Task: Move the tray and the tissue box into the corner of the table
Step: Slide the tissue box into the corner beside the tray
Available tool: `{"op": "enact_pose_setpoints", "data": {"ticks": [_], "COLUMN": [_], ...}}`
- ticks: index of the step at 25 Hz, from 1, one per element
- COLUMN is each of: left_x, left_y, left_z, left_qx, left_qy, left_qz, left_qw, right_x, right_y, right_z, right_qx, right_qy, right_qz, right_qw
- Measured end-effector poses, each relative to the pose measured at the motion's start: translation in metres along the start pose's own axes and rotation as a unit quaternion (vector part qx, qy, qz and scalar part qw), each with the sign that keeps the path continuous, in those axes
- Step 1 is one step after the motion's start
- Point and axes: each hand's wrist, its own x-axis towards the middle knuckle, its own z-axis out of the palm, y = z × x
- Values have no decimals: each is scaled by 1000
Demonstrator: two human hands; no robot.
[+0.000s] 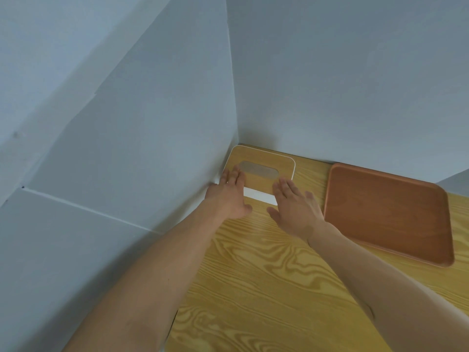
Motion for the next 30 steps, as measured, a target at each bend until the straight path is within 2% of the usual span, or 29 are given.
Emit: {"op": "enact_pose_setpoints", "data": {"ticks": [30], "left_x": [48], "left_y": [-1], "left_z": [-32], "left_qx": [-4], "left_qy": [-50], "left_qz": [-22], "left_qw": [998], "right_x": [52], "right_y": [12], "right_z": [-15], "right_qx": [0], "right_qy": [16], "right_qz": [21], "right_qw": [1000]}}
